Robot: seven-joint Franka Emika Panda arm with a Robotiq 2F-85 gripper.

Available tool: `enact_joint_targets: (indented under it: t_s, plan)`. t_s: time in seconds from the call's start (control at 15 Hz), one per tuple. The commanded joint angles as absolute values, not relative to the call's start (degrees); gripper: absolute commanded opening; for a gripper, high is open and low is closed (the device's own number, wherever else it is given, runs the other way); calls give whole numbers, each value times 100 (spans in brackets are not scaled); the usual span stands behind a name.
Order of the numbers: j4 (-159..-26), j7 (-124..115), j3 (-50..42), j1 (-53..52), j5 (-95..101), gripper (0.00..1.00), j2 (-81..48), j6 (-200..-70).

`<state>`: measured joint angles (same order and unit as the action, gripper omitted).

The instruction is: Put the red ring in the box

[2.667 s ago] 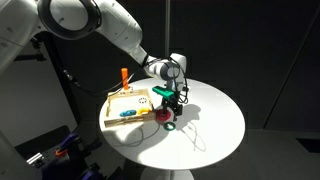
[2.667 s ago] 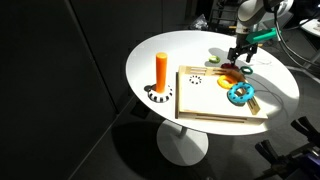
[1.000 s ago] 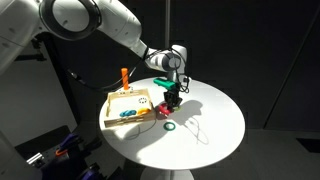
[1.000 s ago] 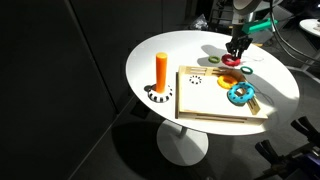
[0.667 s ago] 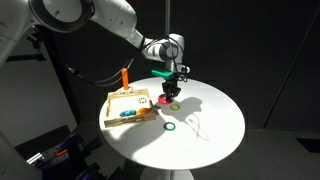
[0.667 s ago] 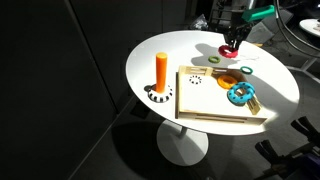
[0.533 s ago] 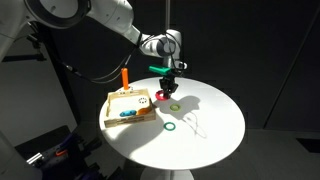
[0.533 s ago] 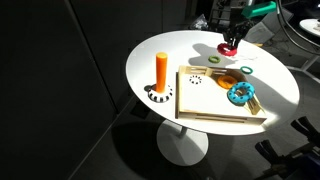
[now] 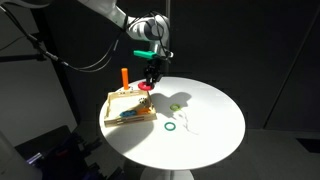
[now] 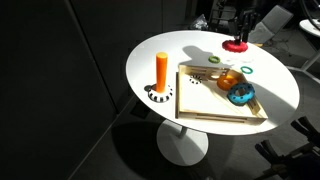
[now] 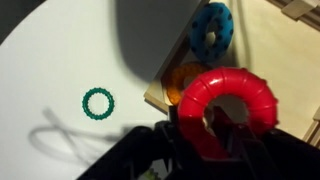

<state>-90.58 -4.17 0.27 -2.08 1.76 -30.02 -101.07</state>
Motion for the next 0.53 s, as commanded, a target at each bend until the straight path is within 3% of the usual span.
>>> enact_joint_targets:
  t_s: [0.0,0.27,0.47]
  plan:
    - [-9439,-206,87,-177,114,70,-2325,-9405]
    - [-9480,-119,103,-178,133,100,-1897,-8762]
    - [-9276,-43,95,-167,149,100,-1690,-8065]
